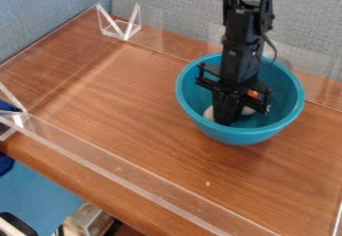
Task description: Remove the mushroom from inside the blue bowl and put it on the table
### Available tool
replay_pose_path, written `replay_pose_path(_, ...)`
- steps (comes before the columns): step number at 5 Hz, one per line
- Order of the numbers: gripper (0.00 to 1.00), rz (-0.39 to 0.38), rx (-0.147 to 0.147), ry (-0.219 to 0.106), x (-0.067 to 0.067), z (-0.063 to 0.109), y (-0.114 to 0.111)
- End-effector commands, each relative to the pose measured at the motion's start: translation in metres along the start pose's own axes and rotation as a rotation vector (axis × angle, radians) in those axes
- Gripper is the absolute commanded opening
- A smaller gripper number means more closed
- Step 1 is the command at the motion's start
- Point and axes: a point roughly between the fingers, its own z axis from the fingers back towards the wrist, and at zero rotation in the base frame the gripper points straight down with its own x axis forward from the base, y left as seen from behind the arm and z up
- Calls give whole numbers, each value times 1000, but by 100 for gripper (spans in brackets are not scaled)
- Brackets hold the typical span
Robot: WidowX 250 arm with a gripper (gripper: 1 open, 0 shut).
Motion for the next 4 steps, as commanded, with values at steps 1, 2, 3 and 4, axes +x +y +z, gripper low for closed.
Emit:
replay_pose_path(1,0,2,2,-50,7,11,5)
replay_pose_path(2,100,3,-3,-52,4,11,6)
replay_pose_path(3,100,4,-7,-59,0,15,6)
replay_pose_path(4,100,4,-9,-60,-1,16,6)
